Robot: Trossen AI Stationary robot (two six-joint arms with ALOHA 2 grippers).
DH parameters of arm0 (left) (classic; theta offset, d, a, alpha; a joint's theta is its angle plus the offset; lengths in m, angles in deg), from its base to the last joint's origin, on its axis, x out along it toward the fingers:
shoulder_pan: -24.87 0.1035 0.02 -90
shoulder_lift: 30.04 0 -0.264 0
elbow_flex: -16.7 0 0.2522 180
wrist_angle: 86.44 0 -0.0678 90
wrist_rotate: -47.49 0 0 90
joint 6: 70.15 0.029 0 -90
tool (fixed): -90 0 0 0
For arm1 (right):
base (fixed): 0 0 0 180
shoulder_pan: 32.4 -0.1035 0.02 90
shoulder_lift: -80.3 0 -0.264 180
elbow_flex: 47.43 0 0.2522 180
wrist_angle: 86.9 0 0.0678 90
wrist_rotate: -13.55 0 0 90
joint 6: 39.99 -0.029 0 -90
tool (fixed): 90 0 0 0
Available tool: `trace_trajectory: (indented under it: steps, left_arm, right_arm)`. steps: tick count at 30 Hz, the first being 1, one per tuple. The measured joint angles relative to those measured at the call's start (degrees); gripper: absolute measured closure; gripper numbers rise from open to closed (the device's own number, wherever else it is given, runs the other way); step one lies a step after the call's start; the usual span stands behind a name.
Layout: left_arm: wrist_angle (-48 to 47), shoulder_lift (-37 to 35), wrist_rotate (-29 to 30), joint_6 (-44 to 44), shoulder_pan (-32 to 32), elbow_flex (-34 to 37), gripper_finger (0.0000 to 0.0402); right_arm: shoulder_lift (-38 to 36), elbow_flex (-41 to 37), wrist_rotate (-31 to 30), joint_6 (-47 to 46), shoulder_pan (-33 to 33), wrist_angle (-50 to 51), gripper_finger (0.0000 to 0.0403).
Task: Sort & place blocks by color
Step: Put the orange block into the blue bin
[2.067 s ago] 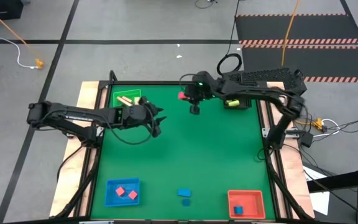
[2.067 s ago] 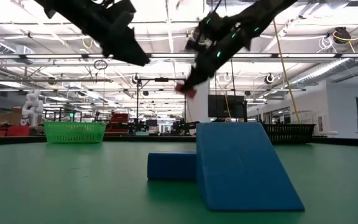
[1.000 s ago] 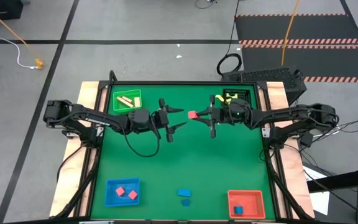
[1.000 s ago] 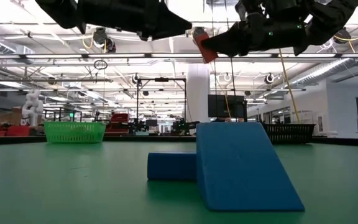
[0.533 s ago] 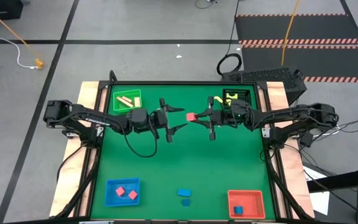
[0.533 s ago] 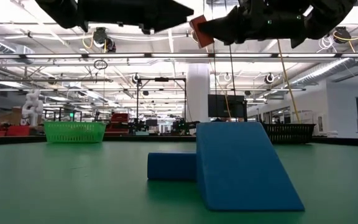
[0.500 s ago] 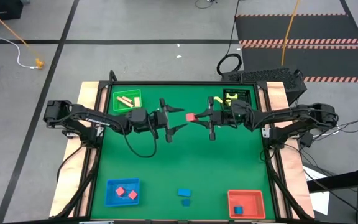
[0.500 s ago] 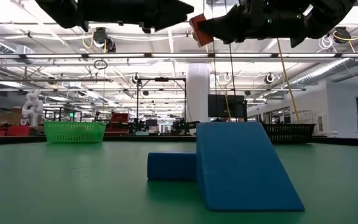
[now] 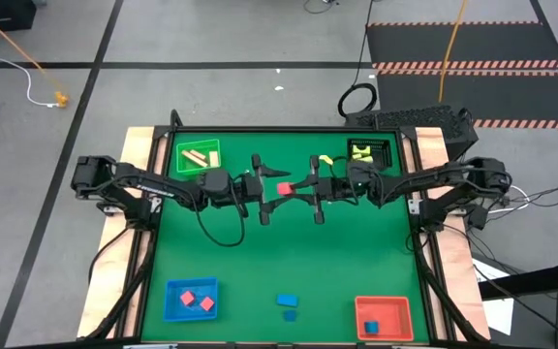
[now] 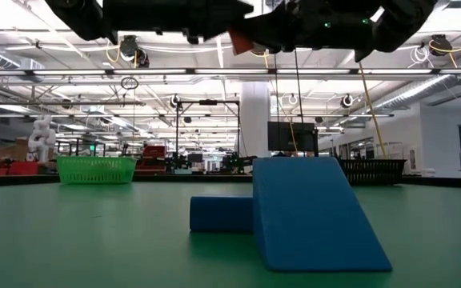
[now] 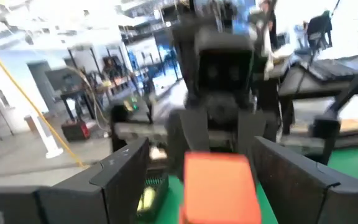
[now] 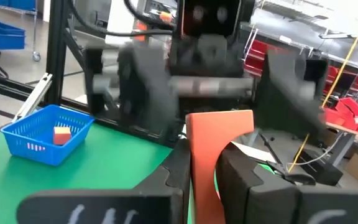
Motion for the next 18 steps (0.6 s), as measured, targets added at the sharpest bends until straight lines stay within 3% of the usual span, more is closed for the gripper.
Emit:
trace_trajectory:
  steps: [18]
  left_arm:
    - [-0.2,0.1,3.0,-9.7,0.1,0.0,0.0117]
  right_arm:
    - [1.7,2.2,0.0,1.4,-0.6,0.5,0.0366]
